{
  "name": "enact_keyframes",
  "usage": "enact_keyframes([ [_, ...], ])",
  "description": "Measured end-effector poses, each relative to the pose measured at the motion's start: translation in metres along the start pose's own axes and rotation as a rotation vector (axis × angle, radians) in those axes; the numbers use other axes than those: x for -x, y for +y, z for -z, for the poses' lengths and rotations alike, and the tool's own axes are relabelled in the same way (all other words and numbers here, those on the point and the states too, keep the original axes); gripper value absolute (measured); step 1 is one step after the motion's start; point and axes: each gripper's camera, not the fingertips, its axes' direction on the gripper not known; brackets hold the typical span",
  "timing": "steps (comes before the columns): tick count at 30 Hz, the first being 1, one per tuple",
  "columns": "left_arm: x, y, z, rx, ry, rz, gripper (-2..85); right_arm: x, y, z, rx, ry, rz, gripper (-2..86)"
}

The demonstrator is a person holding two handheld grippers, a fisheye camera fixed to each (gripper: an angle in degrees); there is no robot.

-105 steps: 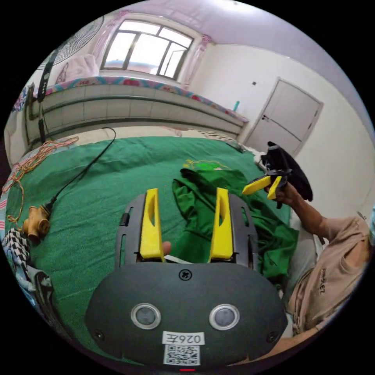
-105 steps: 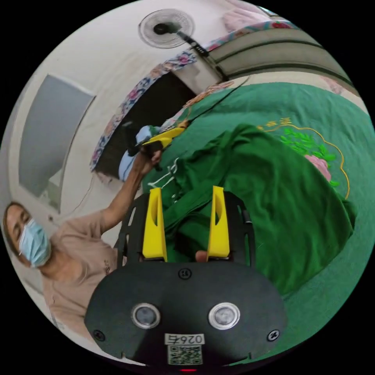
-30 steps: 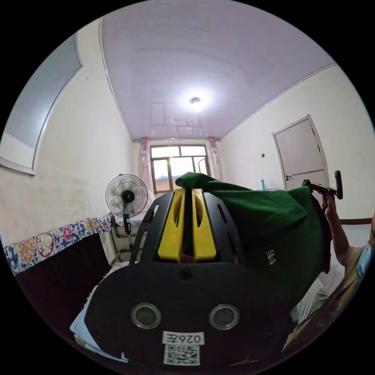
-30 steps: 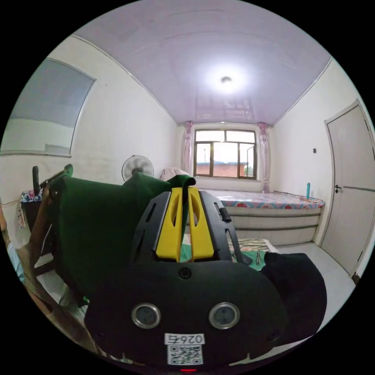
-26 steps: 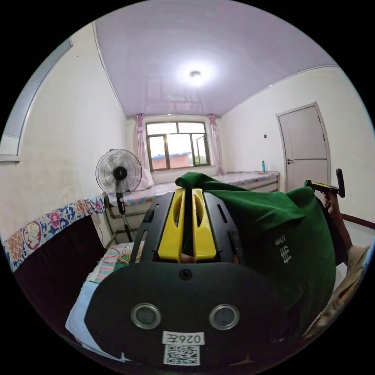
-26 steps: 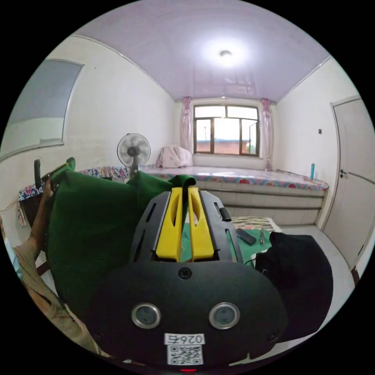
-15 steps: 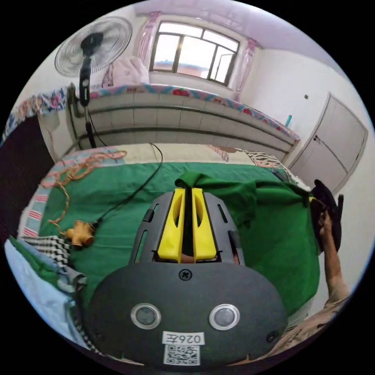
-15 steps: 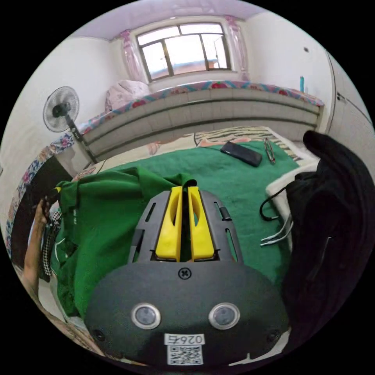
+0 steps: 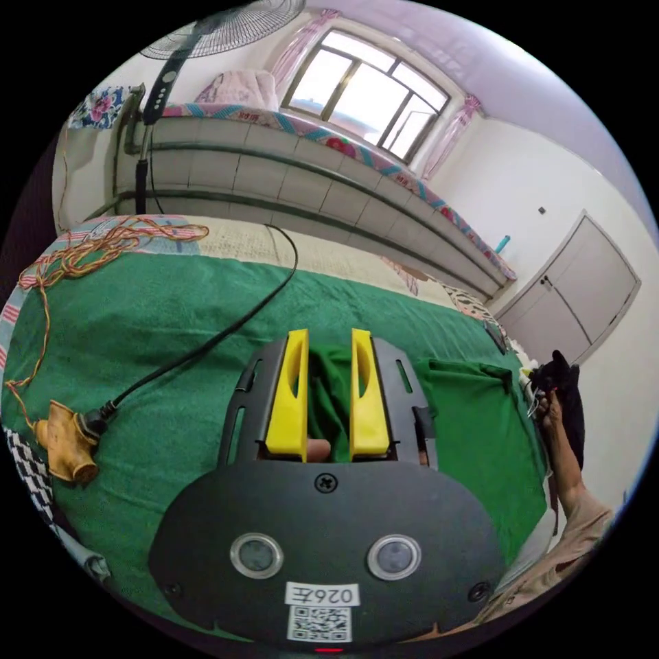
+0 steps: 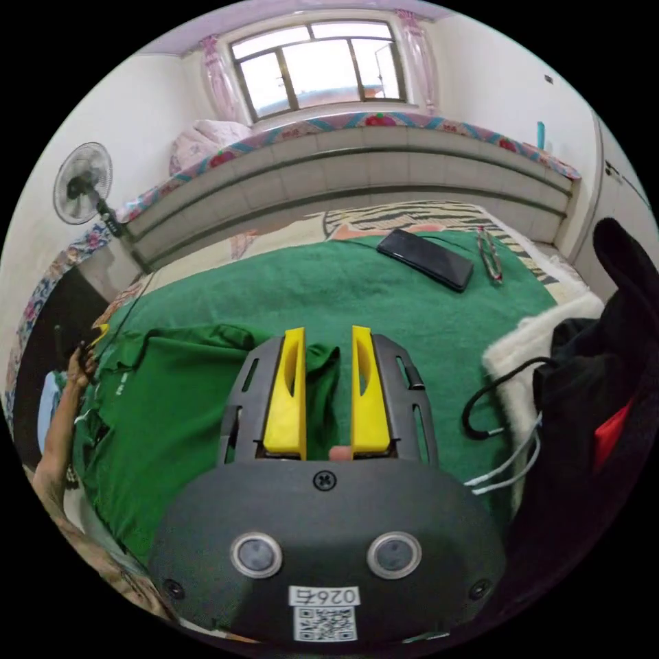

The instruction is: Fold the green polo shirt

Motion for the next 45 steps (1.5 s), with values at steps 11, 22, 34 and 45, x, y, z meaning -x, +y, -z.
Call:
enact_keyframes([
  [11, -0.001, -0.04, -0.105, 0.527, -0.048, -0.2, -0.2, 0.061, -0.051, -0.087, 0.132, 0.038, 0.141, -0.3],
  [22, 0.05, -0.065, -0.065, 0.155, -0.022, -0.137, 7.3, 0.077, -0.124, -0.145, 0.229, 0.122, 0.126, -1.5],
  [34, 0.022, -0.032, -0.127, 0.406, -0.311, -0.407, -0.1, 0.088, -0.114, -0.178, 0.28, 0.145, 0.109, -1.6],
  [45, 0.078, -0.035, -0.105, 0.189, -0.288, -0.174, 4.6, 0.096, -0.125, -0.161, 0.233, 0.22, 0.043, 7.7],
])
